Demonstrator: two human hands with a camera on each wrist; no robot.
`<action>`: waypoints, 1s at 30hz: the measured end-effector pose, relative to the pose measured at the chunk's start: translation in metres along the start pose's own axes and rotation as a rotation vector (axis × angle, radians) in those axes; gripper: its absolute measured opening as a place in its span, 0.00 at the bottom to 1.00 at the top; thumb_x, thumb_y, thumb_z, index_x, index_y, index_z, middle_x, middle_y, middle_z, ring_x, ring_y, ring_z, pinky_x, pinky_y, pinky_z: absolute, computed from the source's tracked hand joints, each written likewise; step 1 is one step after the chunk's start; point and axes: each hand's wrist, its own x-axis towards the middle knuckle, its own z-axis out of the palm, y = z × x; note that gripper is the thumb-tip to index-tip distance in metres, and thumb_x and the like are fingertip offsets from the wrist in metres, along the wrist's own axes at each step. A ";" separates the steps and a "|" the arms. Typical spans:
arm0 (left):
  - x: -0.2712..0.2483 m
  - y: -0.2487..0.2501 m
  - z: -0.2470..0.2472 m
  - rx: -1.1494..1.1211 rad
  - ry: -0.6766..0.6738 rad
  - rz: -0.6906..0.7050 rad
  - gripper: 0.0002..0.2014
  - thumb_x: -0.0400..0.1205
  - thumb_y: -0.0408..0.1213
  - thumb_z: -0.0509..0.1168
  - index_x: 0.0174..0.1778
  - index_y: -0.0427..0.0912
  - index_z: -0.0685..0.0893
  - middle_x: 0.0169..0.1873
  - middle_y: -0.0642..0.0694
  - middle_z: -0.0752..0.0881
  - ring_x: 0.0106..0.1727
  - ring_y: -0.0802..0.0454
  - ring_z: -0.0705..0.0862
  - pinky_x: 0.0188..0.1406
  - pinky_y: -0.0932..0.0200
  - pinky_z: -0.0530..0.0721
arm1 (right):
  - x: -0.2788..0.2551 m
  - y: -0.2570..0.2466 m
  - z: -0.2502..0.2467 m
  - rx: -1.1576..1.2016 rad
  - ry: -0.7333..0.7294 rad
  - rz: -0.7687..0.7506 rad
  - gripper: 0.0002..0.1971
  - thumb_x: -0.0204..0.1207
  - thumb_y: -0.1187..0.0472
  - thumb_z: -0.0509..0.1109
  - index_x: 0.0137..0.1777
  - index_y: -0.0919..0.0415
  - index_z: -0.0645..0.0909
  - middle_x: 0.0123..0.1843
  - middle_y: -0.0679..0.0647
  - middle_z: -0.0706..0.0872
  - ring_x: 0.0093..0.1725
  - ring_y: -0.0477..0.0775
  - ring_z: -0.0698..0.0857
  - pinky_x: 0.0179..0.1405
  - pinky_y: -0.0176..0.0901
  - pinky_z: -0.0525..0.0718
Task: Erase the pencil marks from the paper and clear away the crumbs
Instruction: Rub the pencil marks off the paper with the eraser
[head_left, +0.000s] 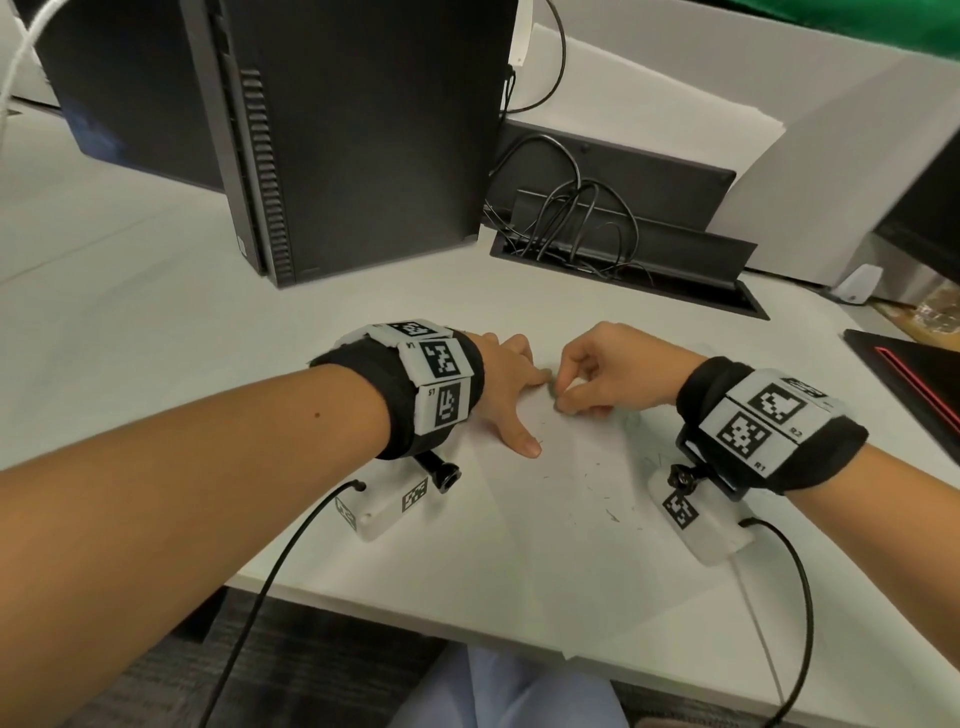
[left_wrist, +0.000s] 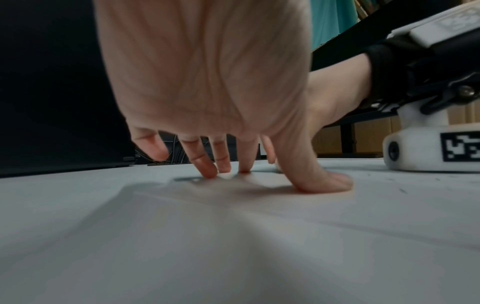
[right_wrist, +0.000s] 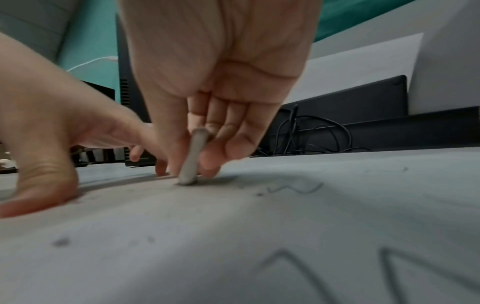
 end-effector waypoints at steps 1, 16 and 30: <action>0.000 0.000 0.000 -0.002 -0.001 0.001 0.45 0.73 0.65 0.65 0.83 0.56 0.51 0.78 0.50 0.55 0.76 0.42 0.62 0.71 0.41 0.65 | -0.001 -0.001 0.000 0.005 -0.034 0.003 0.03 0.69 0.63 0.76 0.40 0.62 0.86 0.30 0.56 0.86 0.22 0.41 0.80 0.32 0.32 0.80; 0.005 0.000 -0.007 -0.055 -0.036 0.024 0.47 0.73 0.61 0.68 0.83 0.54 0.49 0.79 0.55 0.53 0.78 0.46 0.58 0.77 0.43 0.62 | -0.002 0.025 -0.015 0.113 0.000 0.145 0.06 0.72 0.64 0.75 0.48 0.63 0.84 0.38 0.62 0.89 0.31 0.50 0.85 0.35 0.33 0.86; 0.018 0.015 -0.007 0.021 0.008 0.005 0.45 0.71 0.69 0.63 0.81 0.56 0.56 0.74 0.50 0.60 0.73 0.46 0.63 0.70 0.41 0.64 | 0.002 0.021 -0.012 -0.023 -0.023 0.055 0.03 0.70 0.64 0.75 0.38 0.56 0.84 0.32 0.60 0.86 0.21 0.41 0.77 0.31 0.35 0.79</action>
